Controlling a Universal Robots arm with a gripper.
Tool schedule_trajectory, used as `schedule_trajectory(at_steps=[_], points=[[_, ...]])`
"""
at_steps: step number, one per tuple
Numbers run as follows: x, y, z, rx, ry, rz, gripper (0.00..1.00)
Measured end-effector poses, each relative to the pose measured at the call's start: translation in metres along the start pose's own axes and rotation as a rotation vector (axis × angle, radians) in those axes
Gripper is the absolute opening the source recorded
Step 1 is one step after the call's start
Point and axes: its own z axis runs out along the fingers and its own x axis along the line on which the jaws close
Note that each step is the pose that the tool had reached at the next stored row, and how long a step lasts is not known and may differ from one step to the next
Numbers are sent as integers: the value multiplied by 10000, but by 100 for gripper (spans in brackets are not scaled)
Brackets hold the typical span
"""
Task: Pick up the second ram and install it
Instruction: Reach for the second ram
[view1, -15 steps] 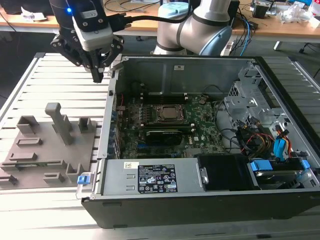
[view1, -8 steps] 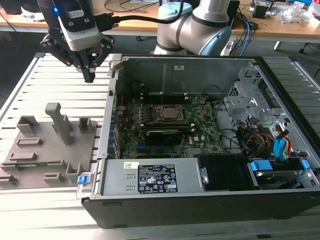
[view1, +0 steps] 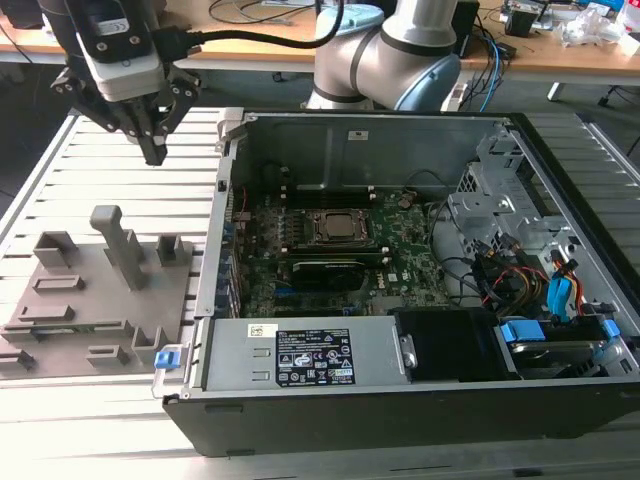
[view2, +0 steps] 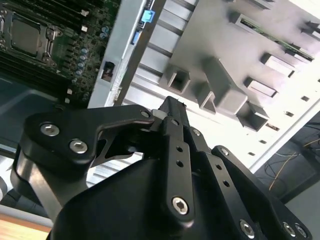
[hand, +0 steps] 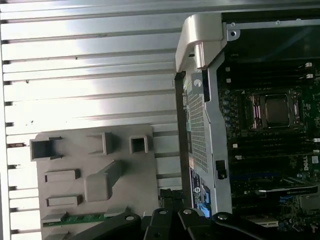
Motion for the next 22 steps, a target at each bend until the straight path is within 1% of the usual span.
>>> schedule_trajectory(at_steps=[2, 6, 7, 12, 14, 16, 18, 20, 21, 22], points=[[38, -3, -1, 0, 0, 0, 11], [165, -12, -4, 0, 0, -1, 11], [180, -14, -5, 0, 0, -1, 11], [404, -30, -10, 0, 1, -1, 11], [448, -33, -12, 1, 1, 0, 11], [520, -39, -13, 0, 1, 0, 11], [552, -41, -14, 0, 0, 0, 11], [626, -47, -16, 1, 1, -1, 11], [685, -51, -17, 0, 0, -1, 11], [727, -54, -19, 1, 0, 0, 11]])
